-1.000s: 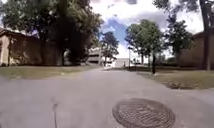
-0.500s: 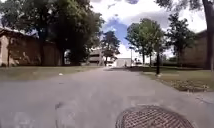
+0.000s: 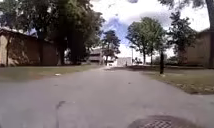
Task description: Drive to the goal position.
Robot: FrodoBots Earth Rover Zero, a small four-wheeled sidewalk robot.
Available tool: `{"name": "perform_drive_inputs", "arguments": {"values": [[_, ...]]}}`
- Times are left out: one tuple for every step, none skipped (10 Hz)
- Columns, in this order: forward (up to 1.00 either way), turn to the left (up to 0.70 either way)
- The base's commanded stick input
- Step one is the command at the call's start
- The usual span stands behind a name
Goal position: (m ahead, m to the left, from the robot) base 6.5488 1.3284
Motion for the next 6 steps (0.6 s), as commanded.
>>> {"name": "perform_drive_inputs", "arguments": {"values": [[0.85,0.0],[0.85,0.0],[0.85,0.0],[0.85,0.0],[0.85,0.0],[0.85,0.0]]}}
